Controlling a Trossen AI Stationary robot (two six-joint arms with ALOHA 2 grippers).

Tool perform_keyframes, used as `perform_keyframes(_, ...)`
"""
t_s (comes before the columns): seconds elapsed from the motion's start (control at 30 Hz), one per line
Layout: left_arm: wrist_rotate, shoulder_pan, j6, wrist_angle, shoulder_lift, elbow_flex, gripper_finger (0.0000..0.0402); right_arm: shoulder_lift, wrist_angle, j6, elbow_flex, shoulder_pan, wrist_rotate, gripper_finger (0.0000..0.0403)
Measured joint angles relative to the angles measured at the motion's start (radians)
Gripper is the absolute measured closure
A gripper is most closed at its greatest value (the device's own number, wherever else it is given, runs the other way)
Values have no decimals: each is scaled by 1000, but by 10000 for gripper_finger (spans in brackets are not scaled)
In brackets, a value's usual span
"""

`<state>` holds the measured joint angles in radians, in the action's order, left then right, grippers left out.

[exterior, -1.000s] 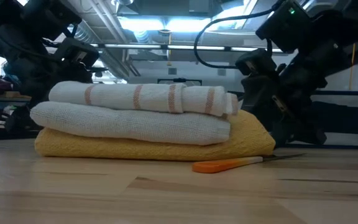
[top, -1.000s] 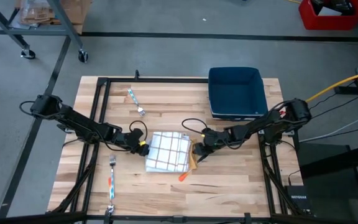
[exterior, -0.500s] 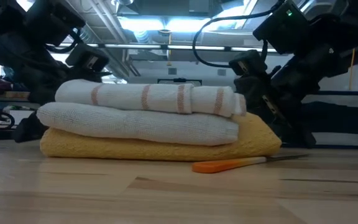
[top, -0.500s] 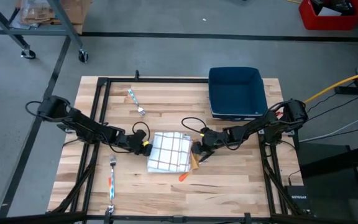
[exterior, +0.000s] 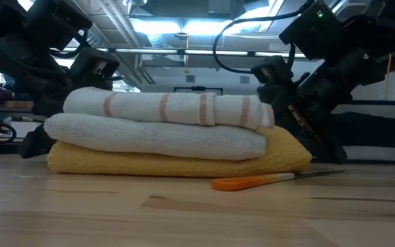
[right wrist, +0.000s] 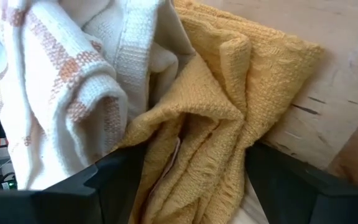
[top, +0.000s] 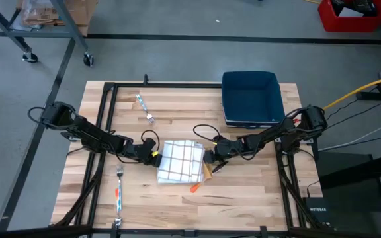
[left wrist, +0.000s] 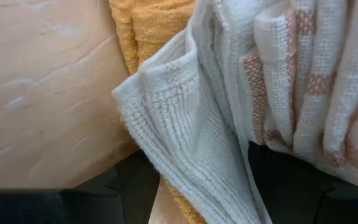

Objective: Fold towel
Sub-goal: Put the stacked folded towels into the blue bin

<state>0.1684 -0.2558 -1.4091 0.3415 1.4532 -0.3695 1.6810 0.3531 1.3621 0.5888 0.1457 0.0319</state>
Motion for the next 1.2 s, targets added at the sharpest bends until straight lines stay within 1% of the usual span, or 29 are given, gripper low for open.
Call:
perform_keyframes(0.17, 12, 0, -3, 12, 1, 1, 165, 2, 28, 0, -3, 0, 4, 127)
perform_keyframes(0.27, 18, 0, -3, 17, 2, 1, 179, 4, 44, -4, -3, -1, 15, 153)
perform_keyframes(0.33, 21, 0, 0, 17, 2, 2, 199, 7, 45, -8, -3, -3, 30, 183)
perform_keyframes(0.43, 28, 0, 30, 34, 3, 3, 238, 30, 72, -7, -3, -3, 30, 237)
perform_keyframes(0.57, 30, 2, 73, 85, 4, 3, 296, 72, 194, -7, -1, -2, 20, 319)
perform_keyframes(0.67, 29, 2, 88, 97, 4, 3, 338, 82, 251, -13, -2, -4, 17, 375)
perform_keyframes(0.73, 29, 2, 101, 116, 4, 3, 365, 84, 283, -47, -3, -4, 10, 380)
perform_keyframes(0.8, 28, 2, 108, 156, 4, 3, 384, 83, 309, -61, 3, -4, 9, 373)
perform_keyframes(0.87, 26, 2, 116, 206, 4, 0, 387, 82, 316, -61, 17, -4, -1, 359)
perform_keyframes(0.93, 25, 3, 136, 237, 4, -12, 386, 81, 316, -62, 32, -4, -21, 354)
perform_keyframes(1.1, 19, 2, 165, 242, 3, -60, 388, 81, 316, -114, 81, -3, -51, 379)
perform_keyframes(1.2, 19, 2, 184, 244, 2, -75, 388, 80, 318, -148, 105, -3, -51, 379)
